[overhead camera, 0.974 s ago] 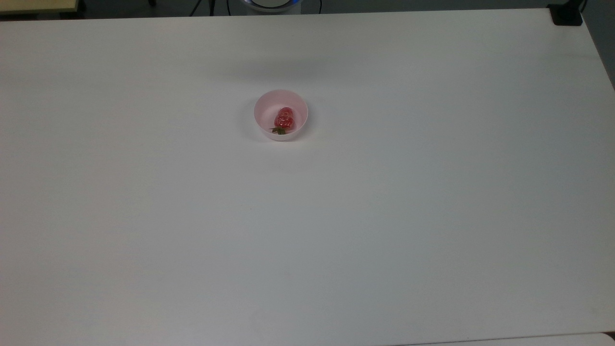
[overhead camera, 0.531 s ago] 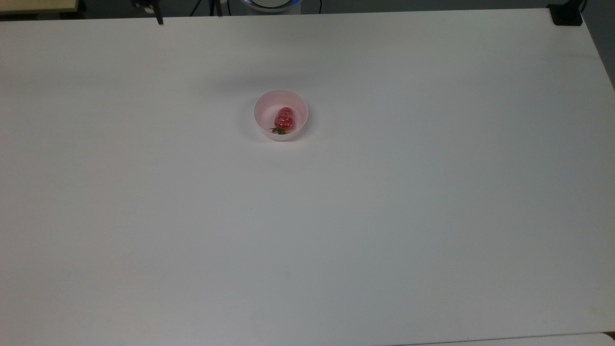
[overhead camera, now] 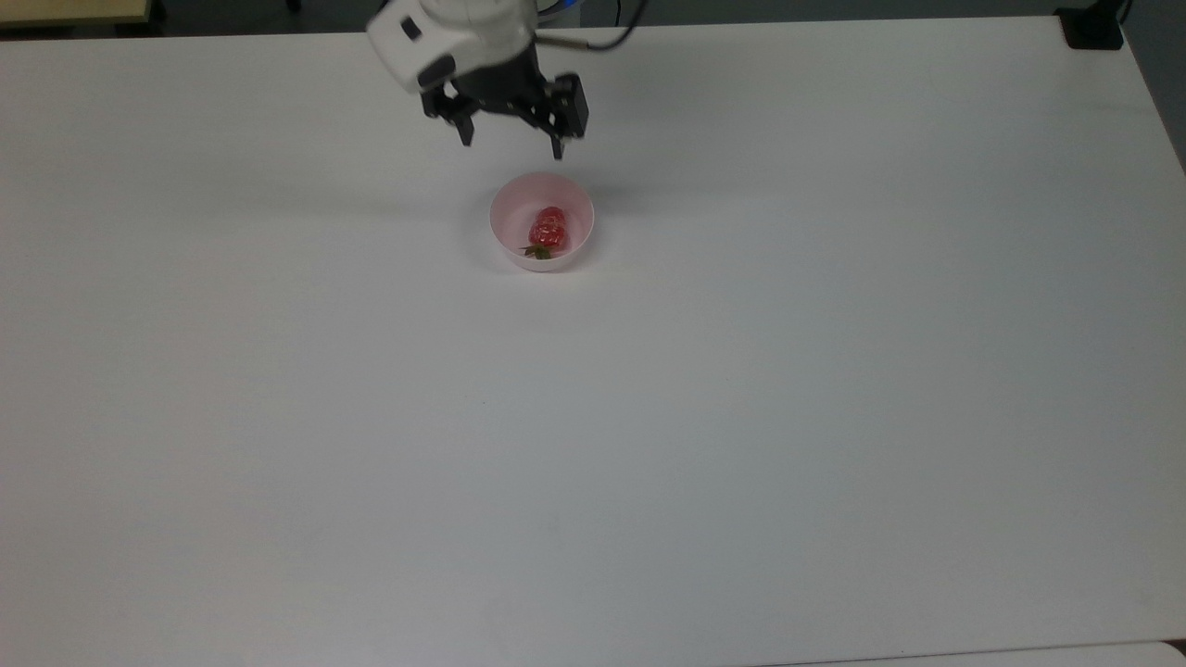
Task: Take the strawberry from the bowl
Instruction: 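Move the open gripper down over the pink bowl toward the strawberry, then close the gripper on the red strawberry inside the bowl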
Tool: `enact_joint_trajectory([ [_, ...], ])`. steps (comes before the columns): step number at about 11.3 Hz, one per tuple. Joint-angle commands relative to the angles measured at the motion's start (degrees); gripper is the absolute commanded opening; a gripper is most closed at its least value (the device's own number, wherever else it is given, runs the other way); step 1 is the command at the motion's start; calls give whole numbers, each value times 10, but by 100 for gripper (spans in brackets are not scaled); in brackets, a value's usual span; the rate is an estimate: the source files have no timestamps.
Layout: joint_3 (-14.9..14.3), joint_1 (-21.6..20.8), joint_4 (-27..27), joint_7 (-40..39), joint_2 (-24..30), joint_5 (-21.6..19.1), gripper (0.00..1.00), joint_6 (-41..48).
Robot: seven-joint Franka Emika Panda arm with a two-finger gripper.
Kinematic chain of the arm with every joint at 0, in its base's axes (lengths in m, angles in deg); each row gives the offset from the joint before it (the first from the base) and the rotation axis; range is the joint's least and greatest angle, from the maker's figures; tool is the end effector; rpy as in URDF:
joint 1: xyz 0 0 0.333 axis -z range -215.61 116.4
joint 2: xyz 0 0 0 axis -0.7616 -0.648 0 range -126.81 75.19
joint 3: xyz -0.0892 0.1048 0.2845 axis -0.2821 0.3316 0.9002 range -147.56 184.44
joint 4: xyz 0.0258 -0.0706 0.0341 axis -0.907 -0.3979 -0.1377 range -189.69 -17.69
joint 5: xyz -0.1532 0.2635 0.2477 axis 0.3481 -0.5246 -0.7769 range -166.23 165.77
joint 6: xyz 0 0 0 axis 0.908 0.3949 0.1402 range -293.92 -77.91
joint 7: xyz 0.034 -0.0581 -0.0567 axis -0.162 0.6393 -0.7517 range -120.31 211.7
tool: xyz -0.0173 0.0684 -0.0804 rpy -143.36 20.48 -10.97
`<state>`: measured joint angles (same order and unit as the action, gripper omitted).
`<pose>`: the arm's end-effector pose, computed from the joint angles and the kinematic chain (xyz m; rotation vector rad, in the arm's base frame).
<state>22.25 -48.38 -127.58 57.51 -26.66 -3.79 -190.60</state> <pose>0.5520 0.0289 0.4506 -3.0760 0.2863 0.0931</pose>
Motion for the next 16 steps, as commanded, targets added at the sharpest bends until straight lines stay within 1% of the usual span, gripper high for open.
enact_joint_trajectory([
  [1, -2, -23, -14, 34, -62, -7, 96, -40],
  [2, 3, -23, -14, 34, -76, -6, 84, -49],
  [4, 4, -23, -14, 36, -91, -6, 58, -56],
  [5, 6, -23, -14, 48, -93, -6, 55, -72],
  [7, 17, -22, -12, 62, -110, -4, 56, -98],
  [9, 17, -18, -12, 62, -123, 6, 59, -107],
  [11, 17, -18, -12, 62, -136, 22, 71, -115],
  [12, 17, -18, -12, 62, -137, 39, 77, -115],
  [13, 18, -18, -13, 62, -138, 51, 79, -115],
  [14, 18, -19, -12, 62, -145, 52, 79, -115],
  [15, 20, -21, -12, 62, -150, 53, 76, -116],
  [16, 21, -21, -12, 62, -151, 53, 61, -115],
])
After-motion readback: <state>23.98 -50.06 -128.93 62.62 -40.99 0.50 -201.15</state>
